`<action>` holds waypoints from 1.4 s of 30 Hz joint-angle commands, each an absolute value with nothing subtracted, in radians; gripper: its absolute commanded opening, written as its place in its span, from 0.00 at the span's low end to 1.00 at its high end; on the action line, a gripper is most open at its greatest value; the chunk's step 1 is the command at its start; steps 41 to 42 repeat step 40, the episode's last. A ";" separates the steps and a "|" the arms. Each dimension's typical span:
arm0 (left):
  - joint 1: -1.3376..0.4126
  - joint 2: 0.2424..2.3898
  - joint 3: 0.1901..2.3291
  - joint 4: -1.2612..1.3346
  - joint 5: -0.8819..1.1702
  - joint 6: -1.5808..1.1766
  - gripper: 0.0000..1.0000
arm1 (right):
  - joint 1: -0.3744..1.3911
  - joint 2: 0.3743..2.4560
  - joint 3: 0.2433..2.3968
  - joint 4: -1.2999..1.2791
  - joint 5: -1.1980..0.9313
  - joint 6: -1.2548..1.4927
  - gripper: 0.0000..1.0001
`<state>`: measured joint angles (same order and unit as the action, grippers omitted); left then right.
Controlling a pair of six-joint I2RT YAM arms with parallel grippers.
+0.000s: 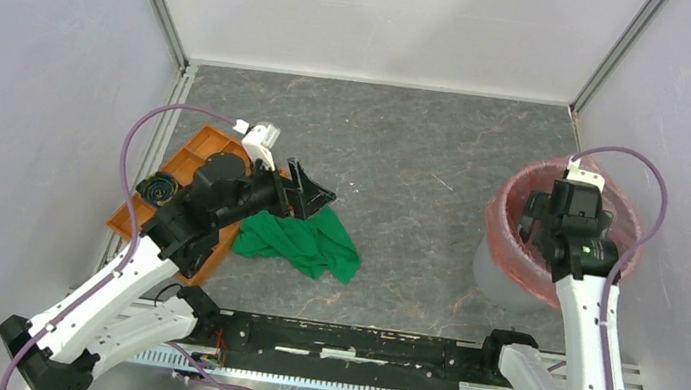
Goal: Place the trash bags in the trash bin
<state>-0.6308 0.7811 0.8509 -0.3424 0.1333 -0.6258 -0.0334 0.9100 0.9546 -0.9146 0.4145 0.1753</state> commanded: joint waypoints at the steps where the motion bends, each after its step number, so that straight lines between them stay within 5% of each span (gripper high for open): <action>1: -0.634 0.813 0.889 -0.312 0.145 -0.589 1.00 | -0.032 0.851 1.053 -0.941 0.354 0.125 0.98; 11: -0.634 0.817 1.041 -0.368 0.032 -0.517 1.00 | -0.024 0.741 1.274 -0.926 0.320 0.047 0.98; 23: -0.634 0.828 1.528 -0.508 -0.244 -0.290 1.00 | 0.192 0.728 1.610 -0.781 0.172 -0.051 0.98; 42: -0.634 0.884 1.720 -0.572 -0.349 -0.216 1.00 | 0.261 0.614 1.554 -0.680 0.387 -0.073 0.98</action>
